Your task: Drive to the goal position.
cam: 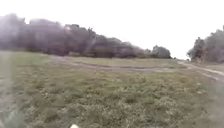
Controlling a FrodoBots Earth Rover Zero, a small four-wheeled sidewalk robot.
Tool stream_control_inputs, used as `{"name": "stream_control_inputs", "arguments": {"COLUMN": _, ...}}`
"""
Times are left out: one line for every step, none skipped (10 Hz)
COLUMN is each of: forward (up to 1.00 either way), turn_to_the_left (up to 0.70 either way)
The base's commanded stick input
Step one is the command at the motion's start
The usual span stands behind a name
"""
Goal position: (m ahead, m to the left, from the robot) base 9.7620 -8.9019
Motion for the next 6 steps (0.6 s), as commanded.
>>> {"name": "stream_control_inputs", "arguments": {"forward": 0.7, "turn_to_the_left": 0.0}}
{"name": "stream_control_inputs", "arguments": {"forward": 0.7, "turn_to_the_left": 0.0}}
{"name": "stream_control_inputs", "arguments": {"forward": 0.7, "turn_to_the_left": 0.0}}
{"name": "stream_control_inputs", "arguments": {"forward": 0.7, "turn_to_the_left": 0.0}}
{"name": "stream_control_inputs", "arguments": {"forward": 0.7, "turn_to_the_left": 0.0}}
{"name": "stream_control_inputs", "arguments": {"forward": 0.7, "turn_to_the_left": 0.0}}
